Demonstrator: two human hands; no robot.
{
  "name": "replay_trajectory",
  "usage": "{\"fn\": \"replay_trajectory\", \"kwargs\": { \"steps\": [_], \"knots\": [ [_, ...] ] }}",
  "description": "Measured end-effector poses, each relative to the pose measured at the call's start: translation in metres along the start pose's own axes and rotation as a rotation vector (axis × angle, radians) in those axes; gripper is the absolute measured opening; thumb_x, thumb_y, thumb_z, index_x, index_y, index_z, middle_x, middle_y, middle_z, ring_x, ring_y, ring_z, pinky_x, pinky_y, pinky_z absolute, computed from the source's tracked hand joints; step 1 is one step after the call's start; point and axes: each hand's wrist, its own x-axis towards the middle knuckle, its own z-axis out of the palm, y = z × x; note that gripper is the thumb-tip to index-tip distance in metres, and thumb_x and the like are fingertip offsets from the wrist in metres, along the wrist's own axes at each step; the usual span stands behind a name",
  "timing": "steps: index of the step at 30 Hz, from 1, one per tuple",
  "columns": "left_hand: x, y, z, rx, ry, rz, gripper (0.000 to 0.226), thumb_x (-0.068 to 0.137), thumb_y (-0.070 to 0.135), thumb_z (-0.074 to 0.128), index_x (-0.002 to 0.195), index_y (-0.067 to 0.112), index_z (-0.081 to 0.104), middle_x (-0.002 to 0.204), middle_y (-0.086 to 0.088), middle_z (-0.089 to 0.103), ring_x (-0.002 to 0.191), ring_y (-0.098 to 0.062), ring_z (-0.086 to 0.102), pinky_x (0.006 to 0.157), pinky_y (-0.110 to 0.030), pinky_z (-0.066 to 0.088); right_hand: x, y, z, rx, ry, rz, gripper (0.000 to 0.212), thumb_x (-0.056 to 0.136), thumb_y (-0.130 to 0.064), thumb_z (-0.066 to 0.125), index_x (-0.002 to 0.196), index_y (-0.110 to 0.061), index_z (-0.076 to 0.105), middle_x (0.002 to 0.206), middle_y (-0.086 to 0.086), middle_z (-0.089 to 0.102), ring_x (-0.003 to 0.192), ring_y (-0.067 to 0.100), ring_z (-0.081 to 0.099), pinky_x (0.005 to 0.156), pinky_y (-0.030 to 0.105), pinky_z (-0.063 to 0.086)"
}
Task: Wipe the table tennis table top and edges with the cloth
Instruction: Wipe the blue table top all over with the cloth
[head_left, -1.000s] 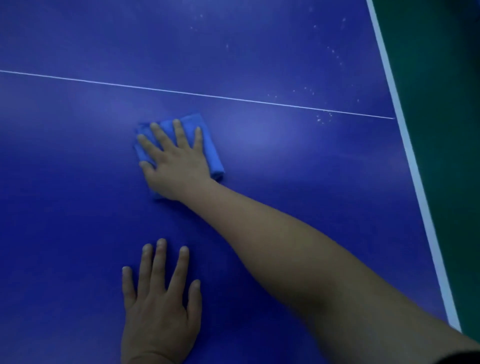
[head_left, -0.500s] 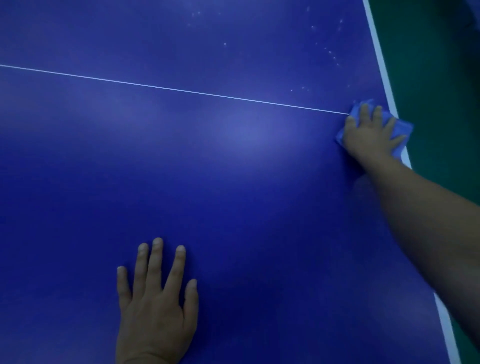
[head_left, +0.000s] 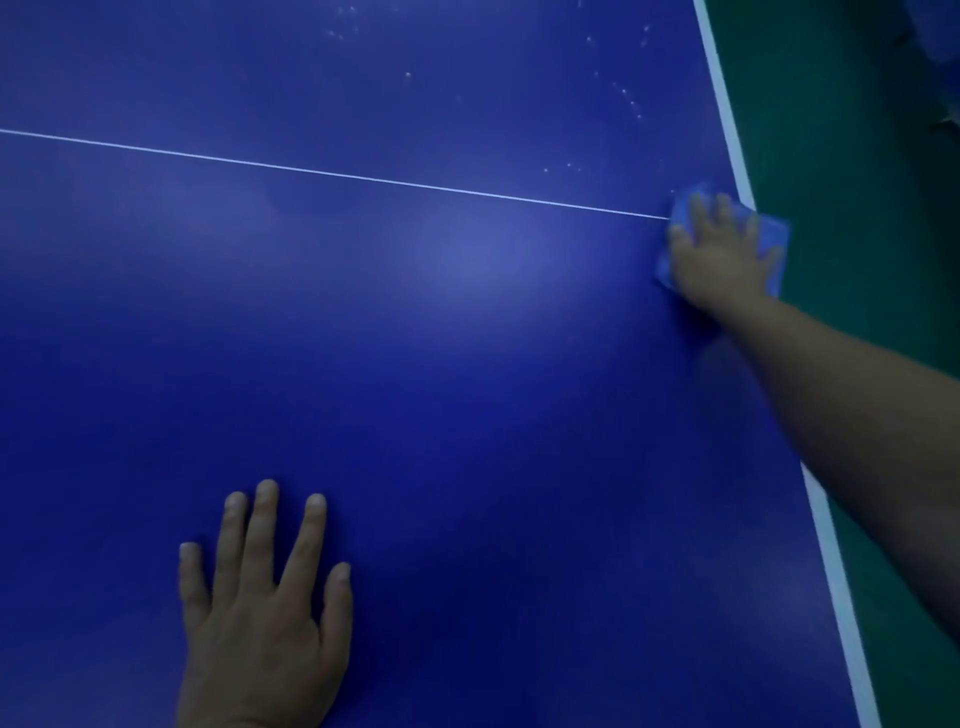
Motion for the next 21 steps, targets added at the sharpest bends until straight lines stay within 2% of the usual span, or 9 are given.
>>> {"fn": "replay_trajectory", "kwargs": {
  "steps": [1, 3, 8, 10, 13, 16, 18, 21],
  "knots": [
    [0.0, 0.0, 0.0, 0.002, 0.002, 0.003, 0.065, 0.092, 0.051, 0.036, 0.151, 0.023, 0.039, 0.164, -0.011, 0.026, 0.153, -0.03, 0.016, 0.123, -0.048, -0.006, -0.002, 0.015, -0.003, 0.008, 0.006, 0.052, 0.06, 0.104, -0.049, 0.024, 0.161, -0.036, 0.012, 0.169, -0.005, 0.006, 0.154, 0.035, 0.002, 0.119, 0.067, 0.003],
    [0.0, 0.0, -0.001, 0.003, 0.002, 0.0, 0.065, 0.092, 0.051, 0.037, 0.151, 0.023, 0.039, 0.164, -0.012, 0.027, 0.153, -0.031, 0.017, 0.123, -0.048, -0.006, -0.031, 0.027, 0.004, 0.003, 0.018, 0.023, 0.06, 0.104, -0.049, 0.024, 0.161, -0.035, 0.011, 0.169, -0.005, 0.005, 0.154, 0.035, 0.002, 0.119, 0.067, 0.003],
    [0.002, 0.001, -0.002, 0.021, -0.001, -0.002, 0.065, 0.09, 0.051, 0.038, 0.149, 0.023, 0.041, 0.162, -0.013, 0.029, 0.15, -0.033, 0.02, 0.122, -0.045, -0.007, -0.142, 0.026, 0.029, -0.12, -0.063, -0.289, 0.068, 0.095, -0.063, 0.015, 0.16, -0.041, 0.006, 0.168, -0.015, -0.003, 0.156, 0.025, -0.007, 0.12, 0.054, -0.009],
    [0.001, 0.001, -0.003, 0.032, -0.007, 0.002, 0.065, 0.091, 0.051, 0.037, 0.15, 0.024, 0.039, 0.162, -0.013, 0.028, 0.151, -0.032, 0.019, 0.122, -0.044, -0.008, -0.123, 0.025, 0.023, -0.135, -0.083, -0.322, 0.068, 0.095, -0.064, 0.015, 0.159, -0.043, 0.006, 0.168, -0.015, -0.002, 0.156, 0.024, -0.007, 0.12, 0.055, -0.009],
    [0.0, 0.002, -0.004, 0.017, -0.008, -0.007, 0.065, 0.092, 0.051, 0.036, 0.151, 0.024, 0.038, 0.163, -0.012, 0.027, 0.152, -0.032, 0.018, 0.123, -0.045, -0.009, -0.047, 0.023, 0.01, -0.102, -0.014, -0.186, 0.061, 0.102, -0.057, 0.023, 0.16, -0.04, 0.009, 0.169, -0.009, 0.001, 0.156, 0.029, -0.003, 0.121, 0.063, -0.002],
    [0.0, 0.003, -0.003, 0.011, -0.023, -0.013, 0.065, 0.092, 0.051, 0.035, 0.151, 0.024, 0.037, 0.164, -0.011, 0.025, 0.153, -0.03, 0.015, 0.123, -0.043, -0.011, 0.007, 0.024, -0.001, -0.049, -0.022, -0.073, 0.061, 0.103, -0.055, 0.022, 0.16, -0.039, 0.008, 0.17, -0.007, 0.0, 0.155, 0.031, -0.005, 0.12, 0.065, -0.002],
    [0.0, 0.001, -0.003, 0.03, -0.044, -0.012, 0.065, 0.094, 0.052, 0.033, 0.152, 0.024, 0.036, 0.165, -0.01, 0.023, 0.154, -0.029, 0.013, 0.123, -0.041, -0.013, 0.007, 0.026, -0.001, -0.04, -0.036, -0.069, 0.062, 0.103, -0.056, 0.021, 0.16, -0.039, 0.007, 0.17, -0.008, -0.001, 0.155, 0.032, -0.006, 0.12, 0.064, -0.002],
    [0.001, 0.0, -0.003, 0.043, -0.072, -0.019, 0.065, 0.096, 0.055, 0.031, 0.154, 0.026, 0.034, 0.167, -0.006, 0.018, 0.155, -0.025, 0.007, 0.122, -0.04, -0.014, -0.045, 0.047, 0.004, -0.054, -0.035, -0.128, 0.062, 0.103, -0.057, 0.023, 0.16, -0.039, 0.008, 0.17, -0.009, -0.001, 0.155, 0.031, -0.005, 0.121, 0.064, 0.0]
  ]
}}
